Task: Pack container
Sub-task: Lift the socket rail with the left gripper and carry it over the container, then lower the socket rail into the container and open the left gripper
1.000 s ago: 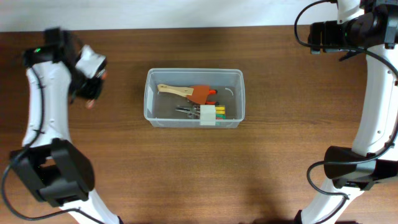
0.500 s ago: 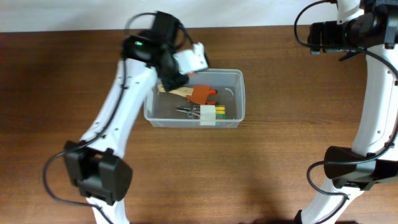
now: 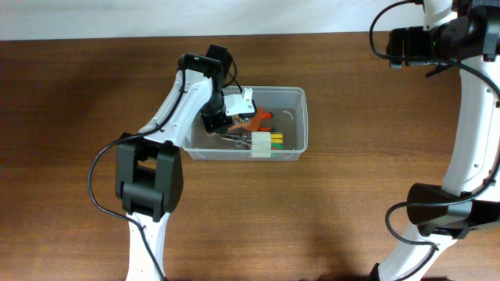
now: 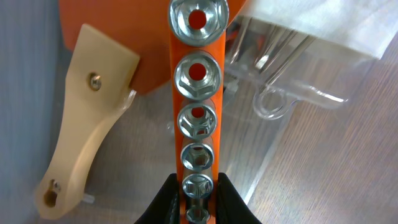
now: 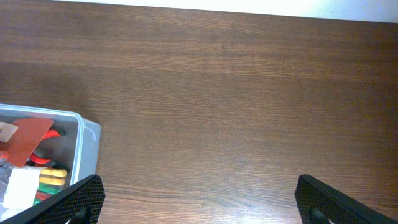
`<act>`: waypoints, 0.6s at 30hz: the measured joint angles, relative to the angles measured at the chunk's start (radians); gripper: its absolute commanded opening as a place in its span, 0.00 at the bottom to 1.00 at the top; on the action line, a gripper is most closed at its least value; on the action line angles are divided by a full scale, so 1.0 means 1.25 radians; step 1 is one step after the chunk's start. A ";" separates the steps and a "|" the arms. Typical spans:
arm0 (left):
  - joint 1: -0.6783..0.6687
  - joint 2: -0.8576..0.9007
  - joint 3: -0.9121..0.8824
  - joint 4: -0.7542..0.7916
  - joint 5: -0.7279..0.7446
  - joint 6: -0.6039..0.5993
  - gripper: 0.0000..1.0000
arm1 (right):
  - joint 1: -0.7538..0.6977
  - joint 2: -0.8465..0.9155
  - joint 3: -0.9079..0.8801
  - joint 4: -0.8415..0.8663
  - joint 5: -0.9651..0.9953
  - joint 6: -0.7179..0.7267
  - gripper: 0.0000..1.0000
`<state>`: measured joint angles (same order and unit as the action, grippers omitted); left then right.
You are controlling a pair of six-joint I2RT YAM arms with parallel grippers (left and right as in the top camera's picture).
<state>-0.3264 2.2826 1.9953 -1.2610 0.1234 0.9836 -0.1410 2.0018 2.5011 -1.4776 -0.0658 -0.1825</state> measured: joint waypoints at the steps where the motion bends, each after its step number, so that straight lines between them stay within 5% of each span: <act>1: 0.002 0.000 0.000 0.000 0.000 0.000 0.14 | 0.000 0.000 0.000 0.000 0.000 0.000 0.99; 6: 0.002 0.000 0.000 0.000 0.000 -0.003 0.43 | 0.000 0.000 0.000 0.000 0.000 0.000 0.99; 18: 0.001 0.000 0.052 -0.008 -0.001 -0.060 0.55 | 0.000 0.000 0.000 -0.003 -0.001 0.000 0.98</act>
<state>-0.3248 2.2826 2.0602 -1.2705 0.1223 0.9085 -0.1410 2.0018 2.5011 -1.4811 -0.0669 -0.1822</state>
